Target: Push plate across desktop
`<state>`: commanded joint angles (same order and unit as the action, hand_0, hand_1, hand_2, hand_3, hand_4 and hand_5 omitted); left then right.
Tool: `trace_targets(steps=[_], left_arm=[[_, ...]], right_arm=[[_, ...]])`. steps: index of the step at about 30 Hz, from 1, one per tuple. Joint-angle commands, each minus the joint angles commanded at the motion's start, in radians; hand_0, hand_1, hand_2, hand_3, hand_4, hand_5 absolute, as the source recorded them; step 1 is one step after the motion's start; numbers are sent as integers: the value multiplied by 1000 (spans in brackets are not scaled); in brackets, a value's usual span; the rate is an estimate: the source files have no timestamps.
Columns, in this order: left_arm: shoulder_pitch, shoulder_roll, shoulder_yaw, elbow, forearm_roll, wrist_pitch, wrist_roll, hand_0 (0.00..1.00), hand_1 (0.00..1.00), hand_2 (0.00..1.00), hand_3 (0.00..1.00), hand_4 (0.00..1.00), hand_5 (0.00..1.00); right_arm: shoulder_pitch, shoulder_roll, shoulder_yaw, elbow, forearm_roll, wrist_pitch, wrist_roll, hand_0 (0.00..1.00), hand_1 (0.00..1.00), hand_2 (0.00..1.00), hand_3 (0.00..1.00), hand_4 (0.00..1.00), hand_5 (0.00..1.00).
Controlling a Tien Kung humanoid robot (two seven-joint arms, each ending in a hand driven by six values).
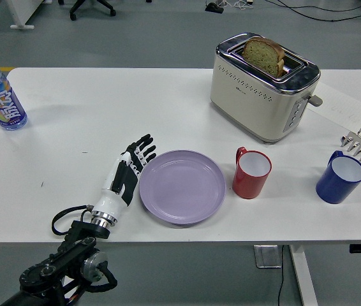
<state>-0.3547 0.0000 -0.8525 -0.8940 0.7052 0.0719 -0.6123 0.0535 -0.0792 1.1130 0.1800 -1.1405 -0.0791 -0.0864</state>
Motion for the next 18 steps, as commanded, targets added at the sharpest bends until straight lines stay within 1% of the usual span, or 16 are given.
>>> trace_targets(steps=[5,8,9,12,13,15,17,18], left_arm=[[18,0,-96,-21,61,41,25,860,877,910,847,445,998],[27,4,-160,-32,78,40,43,850,871,905,841,444,998],[28,5,-170,-32,80,40,46,850,871,905,841,444,998],[22,42,-227,-36,93,29,69,850,871,905,841,444,998],[21,50,-237,-37,96,27,73,835,853,886,836,445,998],[14,71,-275,-42,106,16,91,835,853,886,836,445,998],[13,79,-290,-45,111,9,102,835,853,886,836,445,998],[12,88,-310,-50,118,-3,119,835,853,886,836,445,998]], right_arm=[[4,-6,1,0,7,-2,3,606,546,634,627,135,360],[6,-8,0,0,13,-2,6,606,547,632,627,135,358],[6,-9,0,0,13,-2,6,606,547,632,627,135,358],[8,-11,0,0,17,-3,8,606,547,632,627,135,358],[9,-11,1,0,17,-3,8,606,547,631,627,135,358],[10,-12,2,0,19,-3,9,606,547,631,627,135,358],[10,-12,2,0,20,-4,9,606,547,631,627,135,358],[10,-12,4,0,21,-4,9,606,547,631,627,135,358]])
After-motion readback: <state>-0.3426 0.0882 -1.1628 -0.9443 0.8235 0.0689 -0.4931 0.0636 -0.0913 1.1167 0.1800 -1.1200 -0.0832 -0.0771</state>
